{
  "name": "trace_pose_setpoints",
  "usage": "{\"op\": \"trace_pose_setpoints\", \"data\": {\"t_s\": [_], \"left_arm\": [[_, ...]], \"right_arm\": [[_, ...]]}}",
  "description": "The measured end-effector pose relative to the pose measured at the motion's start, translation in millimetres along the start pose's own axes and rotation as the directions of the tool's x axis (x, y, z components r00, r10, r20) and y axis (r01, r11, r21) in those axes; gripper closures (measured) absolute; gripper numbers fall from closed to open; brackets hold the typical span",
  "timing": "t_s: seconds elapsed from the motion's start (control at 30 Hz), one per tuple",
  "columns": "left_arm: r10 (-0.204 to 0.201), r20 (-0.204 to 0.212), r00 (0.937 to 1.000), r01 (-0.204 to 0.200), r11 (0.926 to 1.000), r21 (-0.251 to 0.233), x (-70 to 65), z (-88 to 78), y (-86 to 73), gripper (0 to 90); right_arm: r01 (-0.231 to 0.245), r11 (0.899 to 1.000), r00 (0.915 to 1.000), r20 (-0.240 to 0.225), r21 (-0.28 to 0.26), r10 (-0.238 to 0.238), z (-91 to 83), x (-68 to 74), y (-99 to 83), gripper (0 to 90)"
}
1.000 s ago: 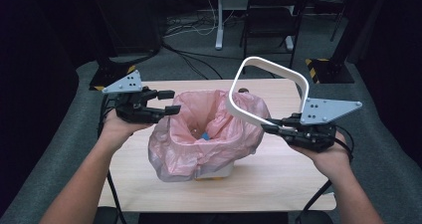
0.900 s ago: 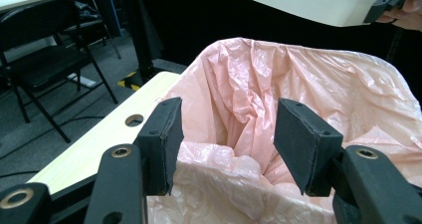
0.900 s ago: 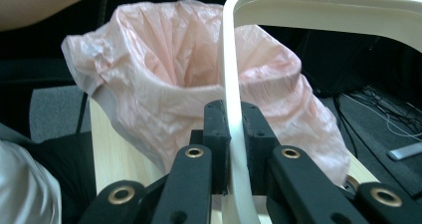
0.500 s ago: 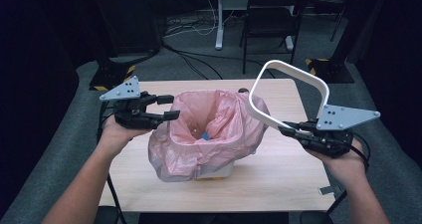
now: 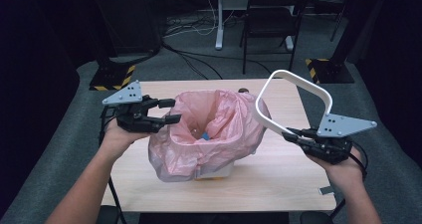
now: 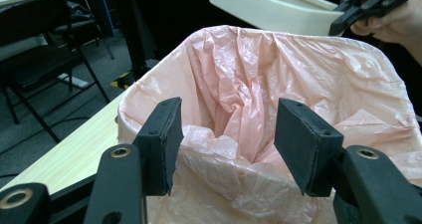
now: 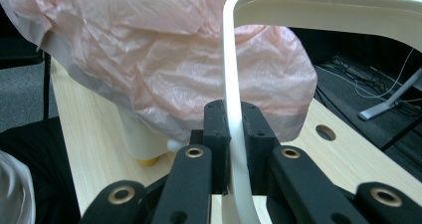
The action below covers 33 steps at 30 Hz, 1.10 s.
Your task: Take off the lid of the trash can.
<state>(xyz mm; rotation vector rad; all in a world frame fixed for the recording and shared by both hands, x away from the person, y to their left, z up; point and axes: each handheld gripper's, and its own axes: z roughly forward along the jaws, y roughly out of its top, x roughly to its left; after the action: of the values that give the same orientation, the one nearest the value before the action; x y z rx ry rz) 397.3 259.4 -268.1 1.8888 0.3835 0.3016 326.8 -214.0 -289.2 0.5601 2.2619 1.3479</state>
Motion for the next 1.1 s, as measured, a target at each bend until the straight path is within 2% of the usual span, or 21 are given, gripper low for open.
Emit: {"op": "trace_pose_setpoints", "data": {"t_s": [0.27,0.53,1.1], "left_arm": [[0.003,0.003,1.0000,-0.003,1.0000,0.002,-1.7,2.1,-1.6,44.0],[0.005,0.004,1.0000,-0.005,1.0000,-0.002,-2.3,2.4,-2.5,44.1],[0.006,0.006,1.0000,-0.006,0.9999,-0.010,-2.6,3.2,-3.4,44.1]], "right_arm": [[-0.019,1.000,0.9998,0.001,0.016,0.019,12.0,1.8,-15.0,83.2],[-0.047,0.999,0.9989,0.012,0.027,0.046,15.2,-0.3,-28.4,83.2],[-0.069,0.996,0.9975,0.018,0.064,0.068,36.0,5.8,-53.9,83.3]]}}
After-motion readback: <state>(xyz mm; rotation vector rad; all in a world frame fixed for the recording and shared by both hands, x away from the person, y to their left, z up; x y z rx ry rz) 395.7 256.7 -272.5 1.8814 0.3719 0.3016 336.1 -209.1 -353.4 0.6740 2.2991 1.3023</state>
